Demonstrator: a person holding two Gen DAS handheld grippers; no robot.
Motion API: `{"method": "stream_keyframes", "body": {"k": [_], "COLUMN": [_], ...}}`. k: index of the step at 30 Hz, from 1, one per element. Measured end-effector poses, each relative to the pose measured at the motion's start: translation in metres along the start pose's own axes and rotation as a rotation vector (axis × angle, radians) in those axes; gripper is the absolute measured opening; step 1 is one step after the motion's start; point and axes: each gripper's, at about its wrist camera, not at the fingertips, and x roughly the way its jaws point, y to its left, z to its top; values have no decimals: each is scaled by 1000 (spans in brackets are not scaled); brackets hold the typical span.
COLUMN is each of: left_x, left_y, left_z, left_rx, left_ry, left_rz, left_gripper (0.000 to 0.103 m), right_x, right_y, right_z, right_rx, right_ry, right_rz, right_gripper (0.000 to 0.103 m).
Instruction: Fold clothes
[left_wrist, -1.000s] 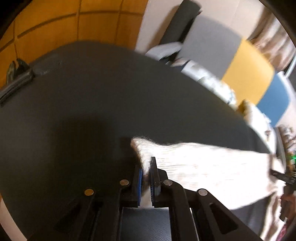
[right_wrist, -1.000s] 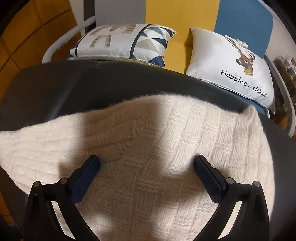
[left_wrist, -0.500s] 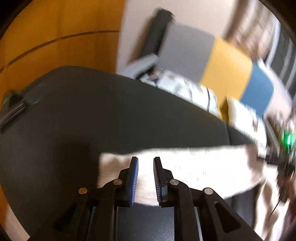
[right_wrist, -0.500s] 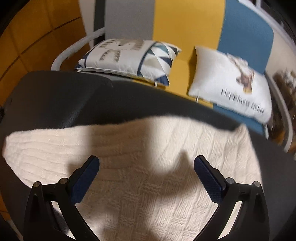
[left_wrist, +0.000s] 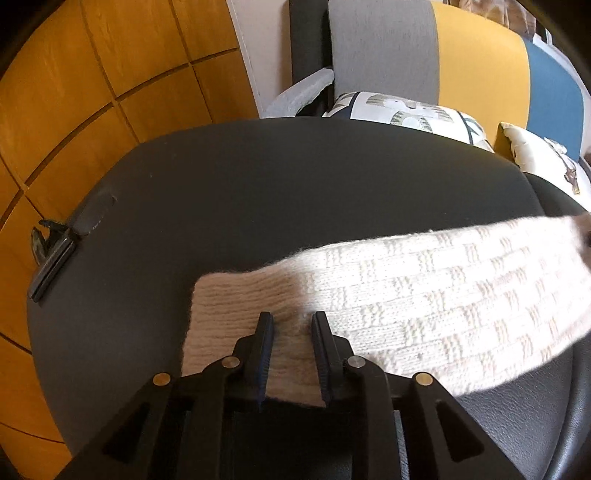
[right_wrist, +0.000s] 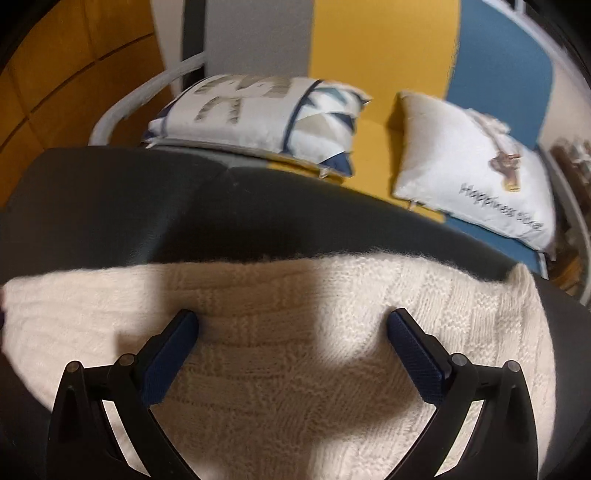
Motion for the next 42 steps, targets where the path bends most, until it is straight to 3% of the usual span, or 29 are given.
{"method": "stream_keyframes", "body": {"k": [1, 3, 7, 8, 10, 12, 14, 16, 20, 25, 27, 30, 31, 32, 36, 38, 42], "left_x": [0, 11, 21, 26, 34, 30, 4, -33, -96, -144, -147, -130, -124, -130, -142, -136, -139], "left_y": [2, -19, -25, -28, -32, -32, -36, -50, -101, -192, -232, -270, -277, -278, -285, -293, -315], "left_z": [0, 30, 40, 46, 57, 68, 75, 69, 33, -41, -69, -98, -105, -111, -110, -91, -79], "left_rx": [-6, -11, -2, 9, 8, -23, -44, -37, 17, 151, 243, 322, 348, 365, 364, 365, 398], "left_ry": [7, 16, 15, 15, 36, 55, 5, -59, -106, -32, 0, 113, 121, 66, 107, 101, 93], "left_rz": [-5, -14, -5, 5, 14, 8, -22, -127, -417, -715, -755, -716, -681, -661, -612, -599, -601], "left_gripper": [23, 23, 23, 23, 22, 20, 20, 20, 20, 20, 20, 20, 19, 19, 19, 19, 19], "right_x": [-8, -28, -57, -53, -26, -24, -23, -29, -68, -134, -162, -202, -215, -228, -246, -242, -224], "right_y": [0, 1, 11, 15, 22, 20, 17, 19, 4, -46, -73, -127, -145, -171, -242, -263, -268], "right_z": [-4, -17, -55, -63, -74, -72, -67, -66, -86, -152, -188, -249, -269, -301, -393, -428, -456], "right_rx": [-16, -65, -204, -229, -232, -171, -111, -109, -41, 117, 198, 365, 421, 503, 779, 896, 954], "right_ry": [-2, -11, 13, 40, 121, 34, 36, 56, 2, -38, -49, -96, -112, -134, -160, -152, -158], "right_rz": [18, 44, 118, 96, 38, 57, 53, 40, 100, 182, 222, 284, 305, 308, 309, 325, 390], "right_gripper": [103, 103, 103, 103, 103, 103, 103, 103, 103, 103, 103, 103, 103, 103, 103, 103, 103]}}
